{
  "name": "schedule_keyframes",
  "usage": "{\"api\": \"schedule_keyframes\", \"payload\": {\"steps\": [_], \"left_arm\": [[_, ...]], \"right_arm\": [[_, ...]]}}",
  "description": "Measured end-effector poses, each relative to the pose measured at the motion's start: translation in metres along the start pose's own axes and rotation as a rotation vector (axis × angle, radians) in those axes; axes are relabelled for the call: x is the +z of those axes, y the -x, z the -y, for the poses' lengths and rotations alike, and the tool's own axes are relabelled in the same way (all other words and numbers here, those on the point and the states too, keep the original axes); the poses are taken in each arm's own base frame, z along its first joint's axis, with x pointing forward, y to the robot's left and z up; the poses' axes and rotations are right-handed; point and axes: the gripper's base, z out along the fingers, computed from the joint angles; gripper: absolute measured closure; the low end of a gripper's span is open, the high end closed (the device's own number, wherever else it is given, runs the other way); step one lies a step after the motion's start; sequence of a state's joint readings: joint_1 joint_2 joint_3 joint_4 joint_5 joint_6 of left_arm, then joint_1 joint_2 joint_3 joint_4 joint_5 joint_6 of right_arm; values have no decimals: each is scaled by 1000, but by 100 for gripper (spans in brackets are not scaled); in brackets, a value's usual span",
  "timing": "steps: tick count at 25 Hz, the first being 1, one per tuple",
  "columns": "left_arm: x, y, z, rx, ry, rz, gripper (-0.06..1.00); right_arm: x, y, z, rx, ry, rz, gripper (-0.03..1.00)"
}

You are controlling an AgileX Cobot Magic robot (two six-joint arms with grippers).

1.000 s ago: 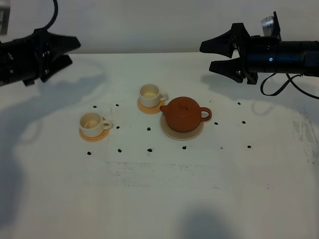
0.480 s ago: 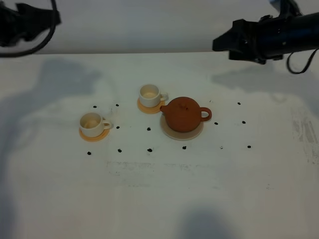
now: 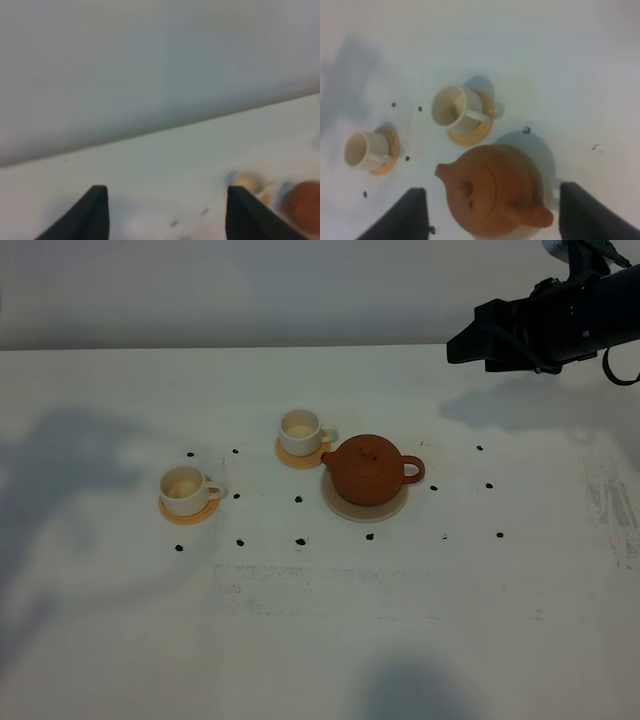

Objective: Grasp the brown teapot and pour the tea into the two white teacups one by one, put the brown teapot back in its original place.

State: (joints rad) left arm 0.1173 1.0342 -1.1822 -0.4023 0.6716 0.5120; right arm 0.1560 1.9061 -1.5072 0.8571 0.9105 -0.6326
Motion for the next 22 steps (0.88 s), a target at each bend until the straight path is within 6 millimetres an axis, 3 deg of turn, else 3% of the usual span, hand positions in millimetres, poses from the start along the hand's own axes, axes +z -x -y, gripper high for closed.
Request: {"api": "schedule_keyframes", "payload": {"steps": [5, 9, 22], "left_arm": [[-67, -7, 6, -50, 128, -7, 44], [-103, -21, 13, -75, 184, -34, 44], [-142, -116, 34, -191, 243, -162, 44]], "right_arm": [[0, -1, 1, -13, -14, -10, 43], [1, -2, 1, -21, -20, -18, 43], [12, 2, -31, -150, -123, -101, 43]]}}
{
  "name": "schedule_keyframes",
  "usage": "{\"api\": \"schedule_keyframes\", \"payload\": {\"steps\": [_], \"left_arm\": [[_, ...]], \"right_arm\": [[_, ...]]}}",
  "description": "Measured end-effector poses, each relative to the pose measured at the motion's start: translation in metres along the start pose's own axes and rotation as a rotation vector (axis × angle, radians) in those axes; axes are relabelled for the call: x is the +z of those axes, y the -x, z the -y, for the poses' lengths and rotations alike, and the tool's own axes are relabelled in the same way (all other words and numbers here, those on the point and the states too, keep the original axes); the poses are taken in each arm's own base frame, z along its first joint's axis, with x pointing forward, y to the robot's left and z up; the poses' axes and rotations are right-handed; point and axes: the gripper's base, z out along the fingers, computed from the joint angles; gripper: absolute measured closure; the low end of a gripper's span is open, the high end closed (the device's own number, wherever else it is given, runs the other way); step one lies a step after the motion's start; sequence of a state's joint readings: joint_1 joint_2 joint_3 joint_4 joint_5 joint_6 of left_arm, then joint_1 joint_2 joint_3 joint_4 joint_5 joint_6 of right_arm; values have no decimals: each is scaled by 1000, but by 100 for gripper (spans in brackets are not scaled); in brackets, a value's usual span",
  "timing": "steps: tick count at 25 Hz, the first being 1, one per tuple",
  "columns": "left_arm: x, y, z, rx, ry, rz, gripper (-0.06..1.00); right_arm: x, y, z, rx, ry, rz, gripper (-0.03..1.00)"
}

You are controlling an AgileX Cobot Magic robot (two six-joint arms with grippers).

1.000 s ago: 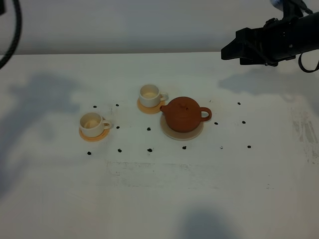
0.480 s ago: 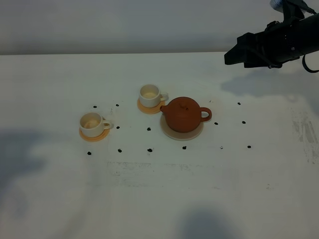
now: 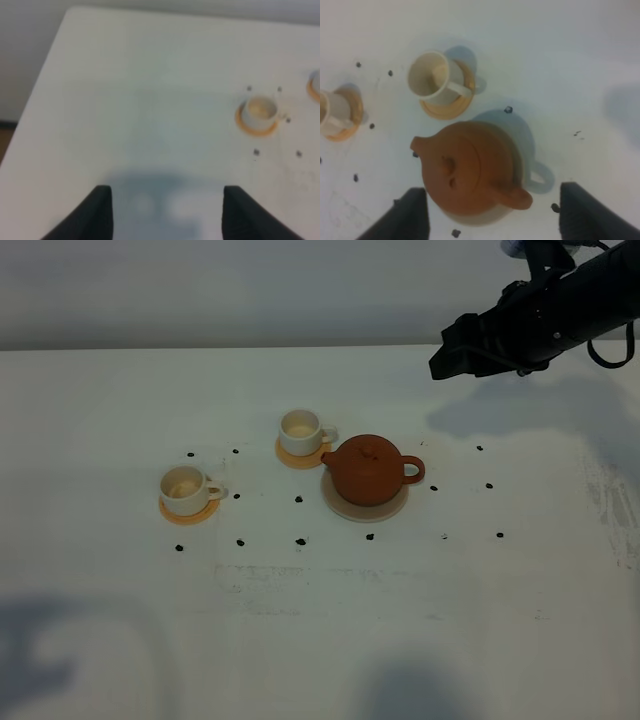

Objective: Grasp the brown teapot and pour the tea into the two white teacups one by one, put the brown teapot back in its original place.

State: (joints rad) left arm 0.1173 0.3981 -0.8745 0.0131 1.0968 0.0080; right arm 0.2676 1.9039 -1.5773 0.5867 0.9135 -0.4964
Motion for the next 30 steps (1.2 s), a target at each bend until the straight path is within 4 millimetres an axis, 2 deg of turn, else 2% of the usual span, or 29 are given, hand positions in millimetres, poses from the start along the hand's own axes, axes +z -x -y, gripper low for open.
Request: {"api": "schedule_keyframes", "payload": {"steps": [8, 13, 22, 30], "left_arm": [[1, -65, 1, -48, 4, -47, 45], [14, -92, 2, -48, -4, -20, 45], [22, -98, 2, 3, -5, 19, 45], [22, -97, 2, 4, -4, 29, 45]], "right_arm": [[6, 0, -11, -39, -21, -16, 43], [11, 1, -18, -78, -71, -17, 43], [15, 3, -18, -95, -123, 1, 43], [33, 0, -8, -90, -141, -17, 43]]}}
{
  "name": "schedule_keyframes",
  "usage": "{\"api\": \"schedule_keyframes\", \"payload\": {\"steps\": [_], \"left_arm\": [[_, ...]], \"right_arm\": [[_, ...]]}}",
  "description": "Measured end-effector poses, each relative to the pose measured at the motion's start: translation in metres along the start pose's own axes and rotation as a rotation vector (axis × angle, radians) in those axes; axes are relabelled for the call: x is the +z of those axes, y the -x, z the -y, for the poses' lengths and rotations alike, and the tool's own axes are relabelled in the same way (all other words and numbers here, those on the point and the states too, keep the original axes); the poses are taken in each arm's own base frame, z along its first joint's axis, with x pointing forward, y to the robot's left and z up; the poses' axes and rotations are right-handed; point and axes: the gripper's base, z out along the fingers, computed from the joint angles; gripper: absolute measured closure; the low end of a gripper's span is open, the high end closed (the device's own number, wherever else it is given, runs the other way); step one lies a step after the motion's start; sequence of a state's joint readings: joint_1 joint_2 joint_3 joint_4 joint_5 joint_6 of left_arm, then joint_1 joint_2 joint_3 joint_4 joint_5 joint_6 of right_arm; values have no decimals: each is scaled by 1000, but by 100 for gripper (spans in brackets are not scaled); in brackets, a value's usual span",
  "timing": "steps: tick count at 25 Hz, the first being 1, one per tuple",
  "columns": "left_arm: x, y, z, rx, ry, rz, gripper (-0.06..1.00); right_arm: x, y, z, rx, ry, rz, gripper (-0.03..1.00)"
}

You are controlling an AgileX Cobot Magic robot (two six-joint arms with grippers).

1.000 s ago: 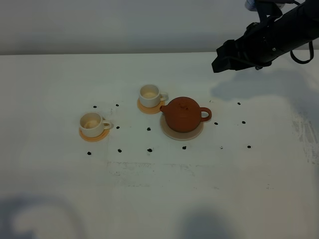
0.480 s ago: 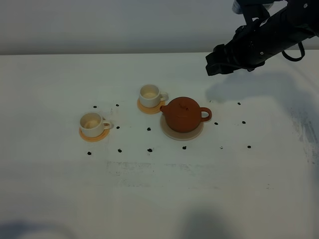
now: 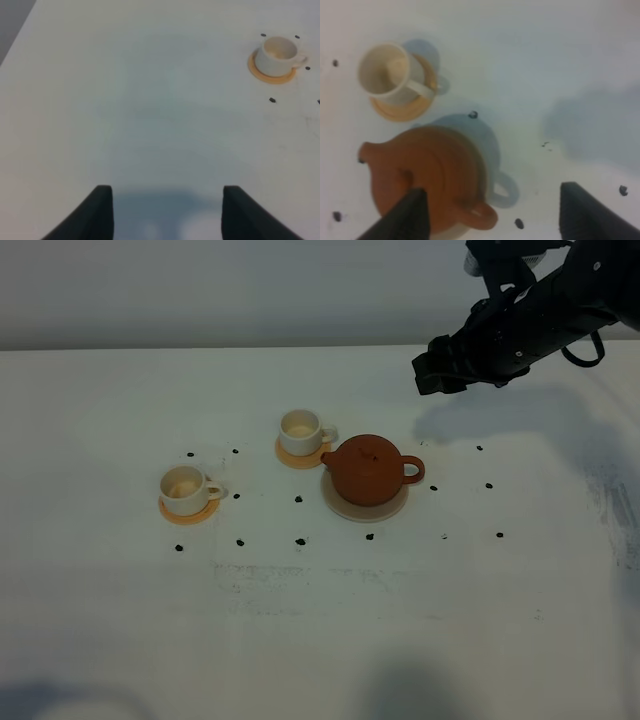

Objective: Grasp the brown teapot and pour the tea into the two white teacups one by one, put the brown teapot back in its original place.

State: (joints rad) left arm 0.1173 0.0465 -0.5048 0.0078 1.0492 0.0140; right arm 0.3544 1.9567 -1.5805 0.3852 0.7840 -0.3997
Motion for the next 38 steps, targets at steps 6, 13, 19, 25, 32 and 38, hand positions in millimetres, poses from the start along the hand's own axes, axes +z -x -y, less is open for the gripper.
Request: {"api": "schedule_keyframes", "payload": {"steps": [6, 13, 19, 25, 32, 38], "left_arm": [[-7, -4, 0, 1, 1, 51, 45], [-7, -4, 0, 1, 1, 52, 45], [-7, -4, 0, 1, 1, 51, 45], [-7, -4, 0, 1, 1, 51, 45], [-7, -4, 0, 1, 1, 51, 45], [-7, -4, 0, 1, 1, 51, 45]], "right_arm": [[9, -1, 4, 6, -12, -2, 43], [17, -3, 6, 20, -18, -10, 43], [17, -3, 8, 13, -40, -13, 43], [11, 1, 15, 2, -122, -24, 43], [15, 6, 23, 53, -158, -6, 43], [49, -8, 31, 119, -148, -83, 43]]}}
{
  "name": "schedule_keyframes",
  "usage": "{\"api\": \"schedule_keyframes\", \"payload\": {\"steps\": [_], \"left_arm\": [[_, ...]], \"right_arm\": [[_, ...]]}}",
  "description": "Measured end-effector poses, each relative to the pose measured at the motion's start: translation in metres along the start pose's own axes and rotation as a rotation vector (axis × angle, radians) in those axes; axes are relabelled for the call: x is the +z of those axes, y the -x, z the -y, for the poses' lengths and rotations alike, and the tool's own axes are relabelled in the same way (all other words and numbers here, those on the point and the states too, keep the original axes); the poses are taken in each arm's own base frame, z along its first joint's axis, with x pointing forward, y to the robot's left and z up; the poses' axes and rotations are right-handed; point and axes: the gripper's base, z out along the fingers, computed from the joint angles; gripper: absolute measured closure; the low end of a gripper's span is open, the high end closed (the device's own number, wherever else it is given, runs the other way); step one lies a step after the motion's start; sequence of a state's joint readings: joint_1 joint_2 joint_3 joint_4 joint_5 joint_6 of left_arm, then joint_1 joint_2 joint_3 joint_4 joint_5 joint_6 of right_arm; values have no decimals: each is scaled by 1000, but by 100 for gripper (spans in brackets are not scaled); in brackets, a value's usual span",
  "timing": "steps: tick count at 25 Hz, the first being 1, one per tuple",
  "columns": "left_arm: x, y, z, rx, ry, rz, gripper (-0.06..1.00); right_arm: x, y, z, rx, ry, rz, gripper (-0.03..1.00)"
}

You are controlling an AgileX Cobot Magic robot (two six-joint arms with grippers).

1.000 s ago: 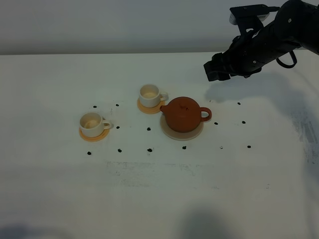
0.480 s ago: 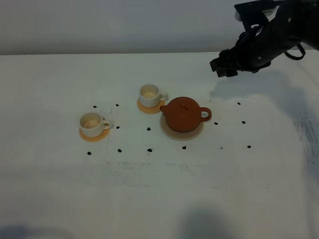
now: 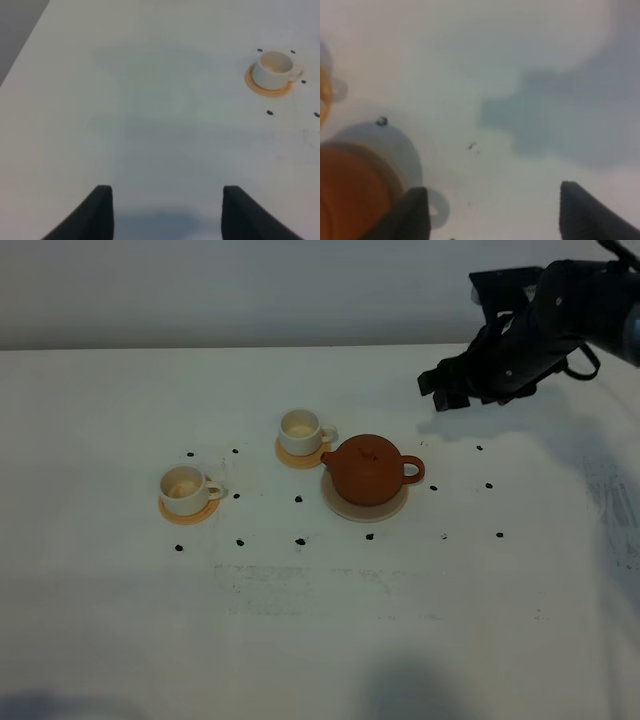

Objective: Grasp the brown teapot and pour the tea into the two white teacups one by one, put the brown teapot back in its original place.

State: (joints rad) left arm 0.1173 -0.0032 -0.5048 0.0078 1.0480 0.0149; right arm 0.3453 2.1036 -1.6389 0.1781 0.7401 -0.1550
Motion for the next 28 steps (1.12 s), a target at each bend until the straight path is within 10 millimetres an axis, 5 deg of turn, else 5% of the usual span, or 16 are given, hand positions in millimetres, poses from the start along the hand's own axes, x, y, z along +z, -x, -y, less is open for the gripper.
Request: {"api": "schedule_keyframes", "payload": {"steps": [16, 28], "left_arm": [[0, 0, 0, 0, 0, 0, 45], [0, 0, 0, 0, 0, 0, 45]], "right_arm": [[29, -15, -19, 28, 42, -120, 43], [32, -19, -22, 24, 48, -164, 43]]}}
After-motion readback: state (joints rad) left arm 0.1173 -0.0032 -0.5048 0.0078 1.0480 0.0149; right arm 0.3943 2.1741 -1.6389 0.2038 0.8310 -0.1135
